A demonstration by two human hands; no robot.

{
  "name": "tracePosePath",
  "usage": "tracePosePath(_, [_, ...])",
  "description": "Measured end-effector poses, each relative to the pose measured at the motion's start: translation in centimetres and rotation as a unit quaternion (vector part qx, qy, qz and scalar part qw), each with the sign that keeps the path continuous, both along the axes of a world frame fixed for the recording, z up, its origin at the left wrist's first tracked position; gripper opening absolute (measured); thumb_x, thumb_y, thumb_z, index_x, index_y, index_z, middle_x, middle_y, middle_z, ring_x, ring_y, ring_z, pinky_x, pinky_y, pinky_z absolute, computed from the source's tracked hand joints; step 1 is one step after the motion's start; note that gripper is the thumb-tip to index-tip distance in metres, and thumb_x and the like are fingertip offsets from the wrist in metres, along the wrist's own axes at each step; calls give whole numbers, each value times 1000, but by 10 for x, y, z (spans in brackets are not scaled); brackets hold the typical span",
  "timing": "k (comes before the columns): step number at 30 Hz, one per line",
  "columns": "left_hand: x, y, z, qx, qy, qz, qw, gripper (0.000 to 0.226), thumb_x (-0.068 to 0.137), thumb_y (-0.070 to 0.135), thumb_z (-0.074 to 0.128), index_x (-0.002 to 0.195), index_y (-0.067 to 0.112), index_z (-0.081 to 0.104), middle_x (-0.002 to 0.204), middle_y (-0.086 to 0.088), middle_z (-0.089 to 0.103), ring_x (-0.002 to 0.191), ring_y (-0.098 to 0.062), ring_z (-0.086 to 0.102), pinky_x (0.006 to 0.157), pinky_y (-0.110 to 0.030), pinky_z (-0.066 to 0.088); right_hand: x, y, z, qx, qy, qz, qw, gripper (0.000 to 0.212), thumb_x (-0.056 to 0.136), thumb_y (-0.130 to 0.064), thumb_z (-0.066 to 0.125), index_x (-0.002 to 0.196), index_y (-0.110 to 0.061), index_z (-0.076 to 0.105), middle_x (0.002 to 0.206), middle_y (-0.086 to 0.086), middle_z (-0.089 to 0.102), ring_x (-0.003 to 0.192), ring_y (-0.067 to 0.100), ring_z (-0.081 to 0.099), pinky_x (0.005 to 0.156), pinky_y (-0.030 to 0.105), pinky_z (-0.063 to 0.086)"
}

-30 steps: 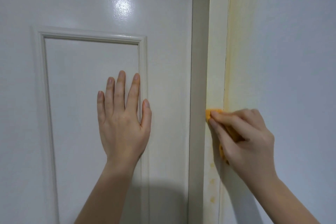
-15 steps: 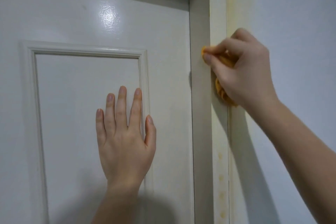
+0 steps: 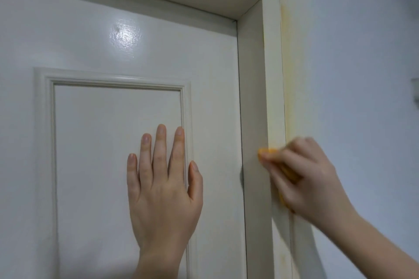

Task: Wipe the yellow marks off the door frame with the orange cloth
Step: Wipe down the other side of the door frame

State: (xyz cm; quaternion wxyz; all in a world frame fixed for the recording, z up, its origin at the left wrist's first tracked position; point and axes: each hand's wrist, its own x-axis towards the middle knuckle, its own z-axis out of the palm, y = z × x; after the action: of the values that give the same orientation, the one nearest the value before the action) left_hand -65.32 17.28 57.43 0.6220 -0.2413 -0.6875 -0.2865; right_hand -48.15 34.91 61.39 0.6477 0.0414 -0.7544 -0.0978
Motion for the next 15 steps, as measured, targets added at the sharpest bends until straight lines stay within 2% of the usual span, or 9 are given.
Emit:
tracePosePath(2, [0, 0, 1, -1, 0, 2, 1000, 66, 108, 40, 45, 171, 24, 31, 179, -6, 25, 168, -29, 18, 137, -50, 10, -1, -2, 44, -16, 6, -8, 1000, 5, 94, -12, 79, 90, -7, 79, 83, -2, 47, 76, 24, 49, 71, 26, 36])
tracePosePath(4, [1, 0, 2, -1, -3, 4, 1000, 66, 108, 40, 45, 171, 24, 30, 180, -6, 24, 168, -28, 18, 137, -50, 10, -2, -6, 92, -55, 16, -11, 998, 8, 93, -17, 79, 93, -9, 78, 89, -3, 45, 80, 14, 47, 72, 19, 34])
tracePosePath(6, [1, 0, 2, 0, -5, 3, 1000, 66, 109, 40, 45, 171, 24, 31, 179, -6, 25, 167, -29, 19, 137, -49, 9, -3, -13, 130, -84, 22, -19, 996, 12, 96, -24, 76, 97, -12, 78, 93, -4, 44, 76, 5, 40, 72, 10, 36])
tracePosePath(8, [1, -1, 2, -1, -8, 2, 1000, 65, 109, 40, 44, 171, 24, 32, 179, -6, 25, 167, -29, 19, 137, -48, 7, -2, -17, 154, -98, 31, -22, 994, 14, 97, -27, 75, 100, -14, 79, 95, -5, 45, 74, 4, 43, 72, 1, 36])
tracePosePath(11, [1, -2, 3, -11, -14, 2, 1000, 65, 110, 41, 41, 172, 25, 29, 180, -6, 22, 168, -29, 16, 137, -48, 5, -2, -16, 150, -97, 37, -18, 994, 14, 97, -27, 75, 101, -15, 79, 96, -5, 47, 78, -5, 47, 73, 1, 36])
tracePosePath(15, [0, -4, -1, -21, -19, 4, 1000, 66, 111, 43, 39, 173, 26, 24, 181, -5, 17, 169, -28, 12, 137, -47, 2, -1, -6, 87, -75, 41, 7, 996, 10, 94, -22, 79, 95, -12, 80, 87, 0, 49, 75, 12, 49, 70, 10, 37])
